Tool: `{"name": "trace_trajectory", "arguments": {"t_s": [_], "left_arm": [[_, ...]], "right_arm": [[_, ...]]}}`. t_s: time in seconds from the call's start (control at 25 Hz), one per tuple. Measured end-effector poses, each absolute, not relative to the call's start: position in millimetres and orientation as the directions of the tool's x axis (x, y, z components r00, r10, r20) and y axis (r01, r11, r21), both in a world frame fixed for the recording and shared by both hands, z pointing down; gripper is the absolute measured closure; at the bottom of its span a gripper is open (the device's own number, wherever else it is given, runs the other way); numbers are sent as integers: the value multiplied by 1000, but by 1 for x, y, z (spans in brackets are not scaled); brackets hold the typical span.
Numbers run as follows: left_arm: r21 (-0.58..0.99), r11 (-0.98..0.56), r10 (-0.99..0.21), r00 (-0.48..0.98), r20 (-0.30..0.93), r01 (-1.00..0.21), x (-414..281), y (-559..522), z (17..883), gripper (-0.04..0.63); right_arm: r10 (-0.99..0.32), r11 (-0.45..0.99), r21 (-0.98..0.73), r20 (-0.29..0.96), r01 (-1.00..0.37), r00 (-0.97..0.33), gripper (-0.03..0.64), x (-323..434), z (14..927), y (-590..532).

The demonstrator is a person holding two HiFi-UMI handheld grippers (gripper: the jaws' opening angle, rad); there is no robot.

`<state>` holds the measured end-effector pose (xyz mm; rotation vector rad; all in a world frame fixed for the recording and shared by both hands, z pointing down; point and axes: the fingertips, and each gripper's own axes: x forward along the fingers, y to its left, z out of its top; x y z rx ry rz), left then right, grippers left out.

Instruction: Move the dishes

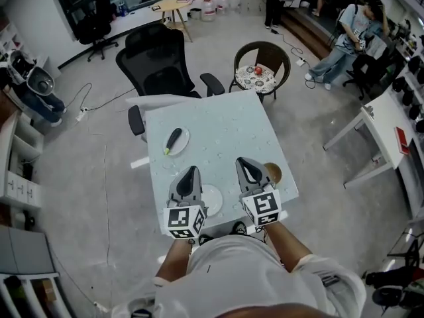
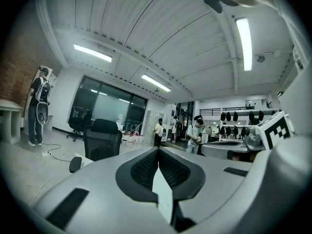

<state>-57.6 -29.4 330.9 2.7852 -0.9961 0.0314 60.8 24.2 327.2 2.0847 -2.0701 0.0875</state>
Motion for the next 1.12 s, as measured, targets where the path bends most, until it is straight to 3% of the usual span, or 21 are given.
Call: {"name": "trace_trajectory", "arguments": {"t_s": [1.12], "left_arm": [[161,-760,-621,777,106,-630,-49,-12,338,575]], "right_arm": [[-980,23,83,200,-996,-6,620,62,328,34]]}}
